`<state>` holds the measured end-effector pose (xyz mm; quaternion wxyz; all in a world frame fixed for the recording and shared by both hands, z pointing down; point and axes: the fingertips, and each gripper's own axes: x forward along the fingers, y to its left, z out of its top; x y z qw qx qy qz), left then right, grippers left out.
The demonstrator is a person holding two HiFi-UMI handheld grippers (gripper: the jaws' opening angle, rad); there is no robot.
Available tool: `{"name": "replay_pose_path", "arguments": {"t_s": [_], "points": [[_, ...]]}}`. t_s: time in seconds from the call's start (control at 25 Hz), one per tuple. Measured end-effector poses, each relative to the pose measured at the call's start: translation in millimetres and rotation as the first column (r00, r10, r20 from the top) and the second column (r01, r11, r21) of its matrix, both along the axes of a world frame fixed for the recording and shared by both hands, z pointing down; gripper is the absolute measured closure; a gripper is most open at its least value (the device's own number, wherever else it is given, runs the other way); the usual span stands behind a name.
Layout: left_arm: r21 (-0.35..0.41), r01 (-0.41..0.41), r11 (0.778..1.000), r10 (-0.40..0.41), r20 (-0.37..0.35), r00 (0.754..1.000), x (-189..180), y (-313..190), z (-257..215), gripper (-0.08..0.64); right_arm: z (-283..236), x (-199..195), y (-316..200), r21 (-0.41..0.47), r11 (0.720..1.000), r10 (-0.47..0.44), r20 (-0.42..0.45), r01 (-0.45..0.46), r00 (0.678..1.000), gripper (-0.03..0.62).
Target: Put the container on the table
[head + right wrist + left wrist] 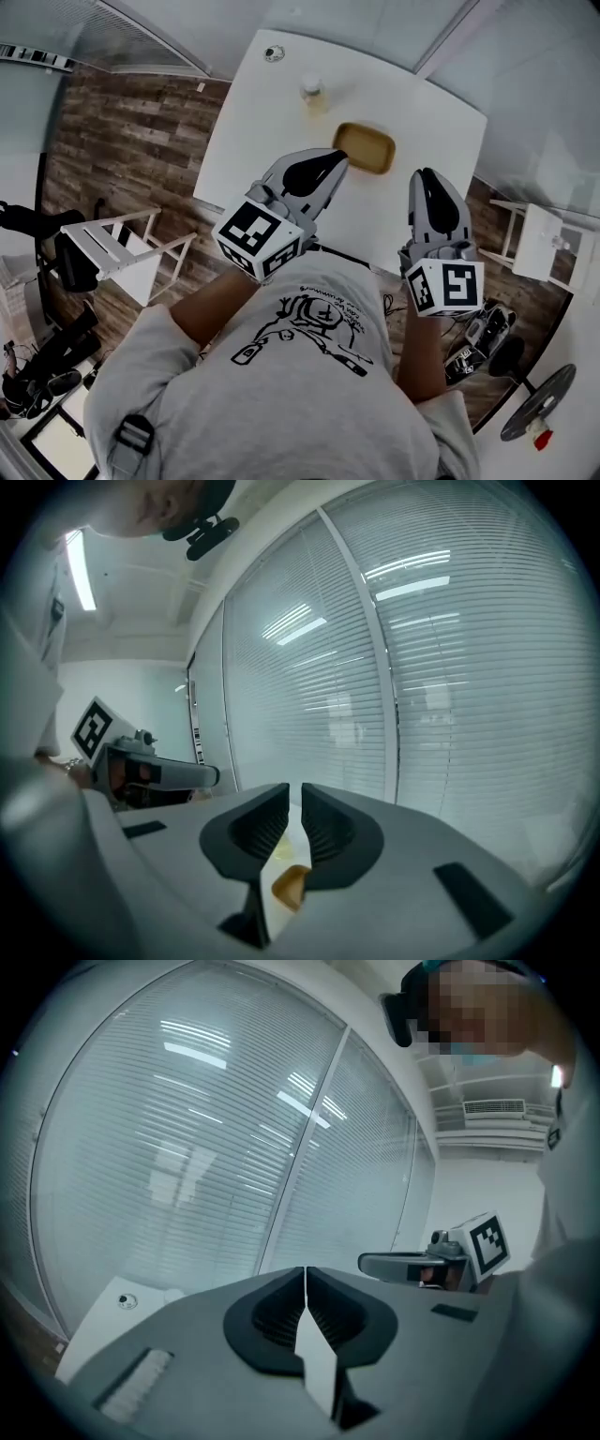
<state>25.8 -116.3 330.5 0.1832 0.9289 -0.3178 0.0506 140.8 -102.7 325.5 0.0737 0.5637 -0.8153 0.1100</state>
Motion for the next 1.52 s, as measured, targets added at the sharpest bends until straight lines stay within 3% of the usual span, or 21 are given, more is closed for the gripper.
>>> {"name": "replay_pose_path", "arguments": {"t_s": [0.24,0.68,1.04,1.52], "points": [[0.056,-0.012,0.998,0.015,-0.049,0.999,-2.7,10.4,-47.1,0.548,-53.3,-5.9,14.0,0.074,0.997,-0.003,0.002,0.003,1.000,0.561],[0.120,-0.017,0.993,0.029,-0.100,0.995,-5.0,27.6,-103.7,0.548,-107.8,-18.7,34.4,0.122,0.991,-0.049,0.006,0.048,0.999,0.563],[0.142,-0.023,0.990,0.038,-0.103,0.994,-1.1,34.2,-122.3,0.548,-130.5,-25.1,45.0,0.155,0.985,-0.081,0.017,0.078,0.997,0.563],[0.135,-0.020,0.991,0.035,-0.109,0.993,-1.0,23.5,-120.5,0.548,-134.2,-22.2,38.8,0.167,0.984,-0.060,0.018,0.056,0.998,0.566]]}}
